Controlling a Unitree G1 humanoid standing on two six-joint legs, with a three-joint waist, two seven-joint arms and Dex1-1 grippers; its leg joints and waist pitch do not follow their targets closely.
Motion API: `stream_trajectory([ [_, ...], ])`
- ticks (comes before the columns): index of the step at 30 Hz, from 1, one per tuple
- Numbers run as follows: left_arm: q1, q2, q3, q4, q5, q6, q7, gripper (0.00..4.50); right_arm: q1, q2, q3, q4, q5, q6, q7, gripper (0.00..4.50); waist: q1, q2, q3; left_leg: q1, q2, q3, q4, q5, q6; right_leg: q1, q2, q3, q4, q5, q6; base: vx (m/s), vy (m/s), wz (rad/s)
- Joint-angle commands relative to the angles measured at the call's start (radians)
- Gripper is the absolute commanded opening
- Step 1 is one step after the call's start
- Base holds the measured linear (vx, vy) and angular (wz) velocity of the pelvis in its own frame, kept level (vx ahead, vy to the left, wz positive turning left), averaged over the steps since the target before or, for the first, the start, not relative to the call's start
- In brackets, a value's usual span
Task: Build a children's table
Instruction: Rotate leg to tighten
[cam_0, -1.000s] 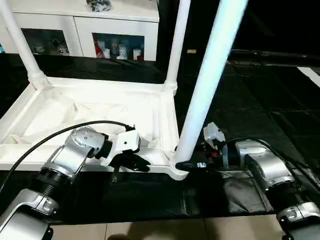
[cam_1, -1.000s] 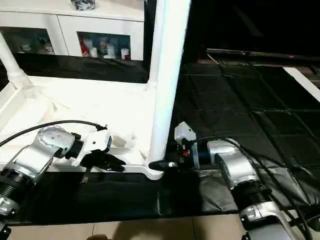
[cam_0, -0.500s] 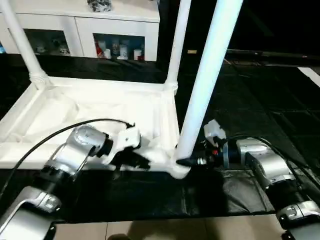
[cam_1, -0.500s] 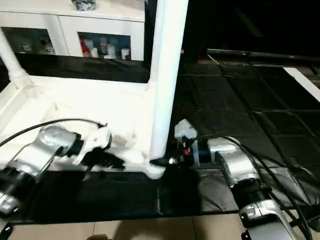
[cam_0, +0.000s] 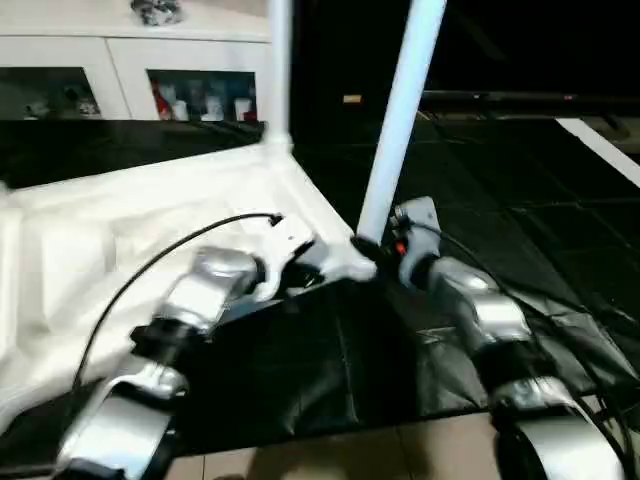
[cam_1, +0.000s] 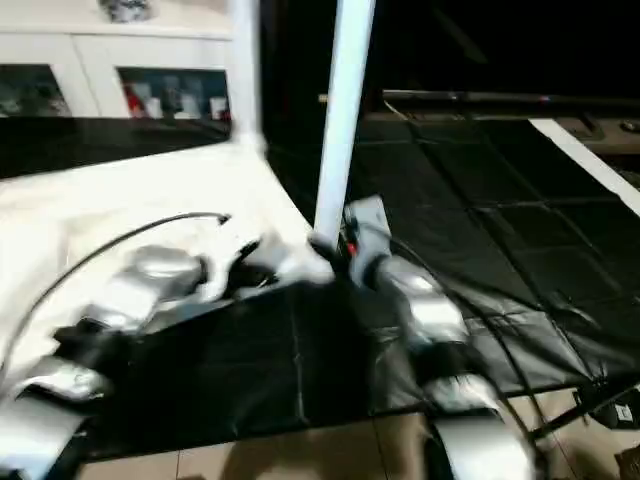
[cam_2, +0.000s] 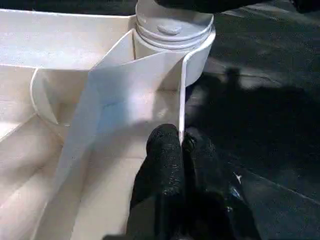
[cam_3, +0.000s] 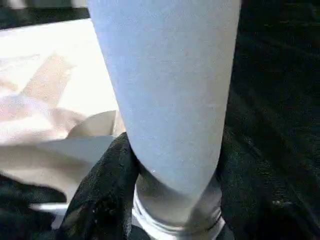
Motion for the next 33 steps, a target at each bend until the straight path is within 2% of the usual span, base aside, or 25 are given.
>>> stream_trajectory([
  [1, -0.059, -0.07, -0.01, -0.057, -0.02, -0.033, 0.017, 0.0, 0.008, 0.106, 0.039, 0.057, 0.024, 0.032, 0.037, 2.67, 0.008, 0.013, -0.072, -0.003, 0.039, -0.014, -0.067, -0.107, 0.016, 0.062, -0.085, 0.063, -0.065, -0.138, -0.194, 0.0, 0.0, 0.0],
  [3, -0.057, -0.059, -0.019, -0.054, -0.009, -0.04, 0.011, 0.0, 0.013, 0.1, 0.033, 0.052, 0.018, 0.023, 0.05, 2.76, 0.007, 0.014, -0.071, 0.0, 0.041, -0.013, -0.068, -0.103, 0.026, 0.063, -0.084, 0.062, -0.064, -0.115, -0.205, 0.0, 0.0, 0.0],
  [5, -0.053, -0.039, -0.029, -0.047, 0.002, -0.054, -0.005, 0.0, 0.03, 0.074, 0.049, 0.043, -0.001, 0.005, 0.078, 2.89, 0.008, 0.019, -0.07, 0.001, 0.042, -0.013, -0.069, -0.117, 0.024, 0.063, -0.085, 0.062, -0.066, -0.126, -0.209, 0.0, 0.0, 0.0],
  [6, -0.051, -0.033, -0.034, -0.045, 0.007, -0.061, -0.009, 0.0, 0.034, 0.066, 0.056, 0.044, -0.005, -0.003, 0.086, 3.13, 0.008, 0.018, -0.07, 0.002, 0.042, -0.013, -0.069, -0.123, 0.024, 0.062, -0.086, 0.062, -0.067, -0.13, -0.208, 0.0, 0.0, 0.0],
  [7, -0.049, -0.024, -0.036, -0.042, 0.011, -0.068, -0.017, 0.0, 0.042, 0.054, 0.062, 0.039, -0.009, -0.009, 0.097, 3.13, 0.008, 0.018, -0.069, 0.002, 0.042, -0.013, -0.07, -0.13, 0.022, 0.064, -0.086, 0.062, -0.068, -0.135, -0.207, 0.0, 0.0, 0.0],
  [9, -0.037, 0.011, -0.045, -0.033, 0.021, -0.109, -0.05, 0.0, 0.07, 0.011, 0.076, 0.012, -0.022, -0.026, 0.151, 3.29, 0.012, 0.02, -0.069, 0.003, 0.043, -0.013, -0.07, -0.135, 0.024, 0.064, -0.086, 0.063, -0.069, -0.132, -0.202, 0.0, 0.0, 0.0],
  [11, -0.027, 0.037, -0.052, -0.031, 0.025, -0.135, -0.083, 0.0, 0.09, -0.018, 0.079, -0.017, -0.025, -0.034, 0.192, 3.52, 0.013, 0.018, -0.069, 0.001, 0.042, -0.014, -0.07, -0.127, 0.027, 0.066, -0.085, 0.063, -0.067, -0.116, -0.204, 0.0, 0.0, 0.0],
  [12, -0.01, 0.074, -0.058, -0.033, 0.021, -0.171, -0.139, 0.0, 0.12, -0.068, 0.092, -0.066, -0.027, -0.047, 0.259, 3.57, 0.014, 0.02, -0.069, 0.002, 0.041, -0.014, -0.07, -0.129, 0.03, 0.067, -0.084, 0.062, -0.068, -0.12, -0.201, 0.0, 0.0, 0.0],
  [14, -0.002, 0.09, -0.059, -0.036, 0.016, -0.187, -0.169, 0.0, 0.135, -0.094, 0.099, -0.091, -0.028, -0.056, 0.298, 3.63, 0.016, 0.018, -0.068, 0.002, 0.042, -0.013, -0.069, -0.142, 0.036, 0.067, -0.086, 0.063, -0.071, -0.137, -0.197, 0.0, 0.0, 0.0],
  [15, 0.019, 0.128, -0.065, -0.049, 0.003, -0.232, -0.246, 0.0, 0.161, -0.153, 0.105, -0.141, -0.021, -0.07, 0.377, 3.74, 0.018, 0.018, -0.068, 0.002, 0.043, -0.015, -0.071, -0.14, 0.033, 0.068, -0.085, 0.062, -0.072, -0.143, -0.196, 0.0, 0.0, 0.0],
  [17, 0.037, 0.161, -0.074, -0.063, -0.008, -0.287, -0.317, 0.0, 0.181, -0.204, 0.103, -0.186, -0.004, -0.072, 0.453, 3.97, 0.019, 0.016, -0.065, 0.001, 0.043, -0.014, -0.071, -0.16, 0.042, 0.068, -0.087, 0.062, -0.075, -0.176, -0.19, 0.0, 0.0, 0.0],
  [18, 0.052, 0.188, -0.084, -0.078, -0.021, -0.318, -0.382, 0.0, 0.196, -0.241, 0.098, -0.231, 0.029, -0.061, 0.531, 4.03, 0.019, 0.017, -0.066, 0.003, 0.047, -0.014, -0.071, -0.163, 0.041, 0.065, -0.088, 0.063, -0.075, -0.18, -0.191, 0.0, 0.0, 0.0],
  [21, 0.063, 0.21, -0.093, -0.088, -0.04, -0.342, -0.446, 0.0, 0.208, -0.276, 0.1, -0.274, 0.065, -0.037, 0.606, 4.2, 0.029, 0.021, -0.063, 0.006, 0.049, -0.01, -0.071, -0.16, 0.05, 0.061, -0.083, 0.062, -0.073, -0.178, -0.201, 0.0, 0.0, 0.0],
  [23, 0.068, 0.231, -0.1, -0.095, -0.057, -0.343, -0.503, 0.0, 0.228, -0.324, 0.128, -0.334, 0.098, -0.01, 0.714, 4.2, 0.04, 0.023, -0.064, 0.01, 0.052, -0.009, -0.07, -0.17, 0.05, 0.06, -0.083, 0.062, -0.072, -0.186, -0.203, 0.0, 0.0, 0.0],
  [27, 0.073, 0.268, -0.126, -0.096, -0.059, -0.366, -0.598, 0.0, 0.234, -0.367, 0.168, -0.364, 0.106, 0.004, 0.832, 4.2, 0.057, 0.023, -0.065, 0.008, 0.054, -0.009, -0.07, -0.156, 0.047, 0.056, -0.087, 0.063, -0.068, -0.167, -0.212, 0.0, 0.0, 0.0],
  [28, 0.073, 0.278, -0.135, -0.094, -0.057, -0.377, -0.629, 0.0, 0.229, -0.374, 0.184, -0.363, 0.102, 0.009, 0.865, 4.2, 0.058, 0.02, -0.063, 0.007, 0.052, -0.008, -0.07, -0.164, 0.045, 0.056, -0.086, 0.062, -0.07, -0.18, -0.211, 0.0, 0.0, 0.0],
  [30, 0.075, 0.279, -0.139, -0.098, -0.058, -0.38, -0.642, 0.0, 0.224, -0.373, 0.196, -0.358, 0.096, 0.005, 0.88, 4.2, 0.062, 0.022, -0.062, 0.009, 0.052, -0.009, -0.072, -0.182, 0.031, 0.055, -0.088, 0.061, -0.075, -0.232, -0.197, 0.0, 0.0, 0.0],
  [33, 0.075, 0.273, -0.147, -0.112, -0.066, -0.381, -0.665, 0.0, 0.196, -0.354, 0.225, -0.323, 0.078, 0.004, 0.888, 3.86, 0.062, 0.02, -0.062, 0.009, 0.052, -0.012, -0.074, -0.188, 0.018, 0.055, -0.089, 0.061, -0.075, -0.252, -0.192, 0.0, 0.0, 0.0],
])
